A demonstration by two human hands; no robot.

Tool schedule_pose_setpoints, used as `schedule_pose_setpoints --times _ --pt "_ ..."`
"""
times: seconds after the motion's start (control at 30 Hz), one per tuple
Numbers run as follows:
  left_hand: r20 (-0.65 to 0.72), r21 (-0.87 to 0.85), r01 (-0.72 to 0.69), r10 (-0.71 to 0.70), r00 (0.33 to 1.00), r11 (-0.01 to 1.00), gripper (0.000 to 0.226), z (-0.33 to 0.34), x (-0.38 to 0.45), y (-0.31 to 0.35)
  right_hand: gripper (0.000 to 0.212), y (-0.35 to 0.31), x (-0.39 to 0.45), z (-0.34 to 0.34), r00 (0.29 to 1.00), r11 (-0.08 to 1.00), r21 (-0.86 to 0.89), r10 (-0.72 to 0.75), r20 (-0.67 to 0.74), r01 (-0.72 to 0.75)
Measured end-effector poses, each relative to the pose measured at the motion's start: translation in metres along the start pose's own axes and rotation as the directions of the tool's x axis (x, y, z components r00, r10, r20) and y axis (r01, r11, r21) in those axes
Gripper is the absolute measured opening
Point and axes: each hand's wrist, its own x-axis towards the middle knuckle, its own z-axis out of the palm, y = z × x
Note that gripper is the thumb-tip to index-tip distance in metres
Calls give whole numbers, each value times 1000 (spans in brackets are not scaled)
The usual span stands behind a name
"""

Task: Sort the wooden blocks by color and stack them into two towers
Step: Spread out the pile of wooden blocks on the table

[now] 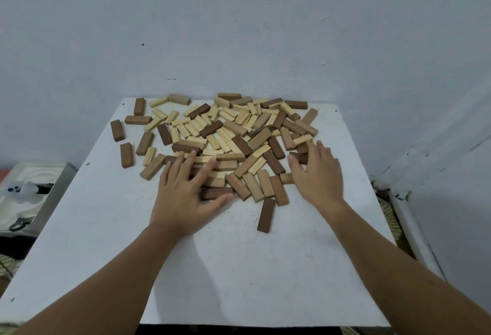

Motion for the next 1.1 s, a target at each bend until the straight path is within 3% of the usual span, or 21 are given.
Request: schedule_pose_setpoints --times 0.07,0.23,0.33,0.47,0.57,0.63,0.73,0.8,0.87,0.97,1.03,1.1 --pt "-30 23 -2 3 1000 1000 93 2 -1 -1 76 -5 -20 6 997 991 -128 -29 66 37" --pt "94 40 84 -87 992 996 96 -1 0 2 87 -31 -29 5 978 989 -91 -94 185 113" --pt "136 28 88 -91 987 996 94 -4 2 6 85 -37 -33 12 983 986 -111 -108 151 125" --pt "-21 -245 24 -30 999 969 84 -13 -5 2 78 -37 -35 17 990 984 -122 -122 65 129" --pt "-179 -426 131 -226 958 895 76 -26 -2 -18 77 -36 -34 19 989 981 -130 -136 64 144" --pt "-230 -454 297 -433 872 840 76 -36 16 -44 78 -37 -32 20 989 979 -143 -135 67 143" --pt "-186 -470 501 -636 749 727 72 -49 55 -92 79 -40 -32 20 989 980 -145 -130 67 139" --pt "-74 -473 579 -685 725 665 73 -51 79 -122 79 -40 -32 20 990 980 -146 -130 57 137" --pt "29 -413 630 -682 731 658 76 -46 101 -144 81 -40 -30 21 991 981 -146 -121 52 128" --pt "107 -145 659 -650 752 738 78 -31 132 -155 82 -41 -27 25 993 979 -166 -118 33 121" --pt "115 -84 563 -554 825 822 75 -22 145 -147 78 -40 -27 29 990 974 -181 -138 1 136" --pt "114 -151 435 -421 900 888 64 -16 150 -135 76 -38 -28 32 988 970 -192 -155 -17 149"
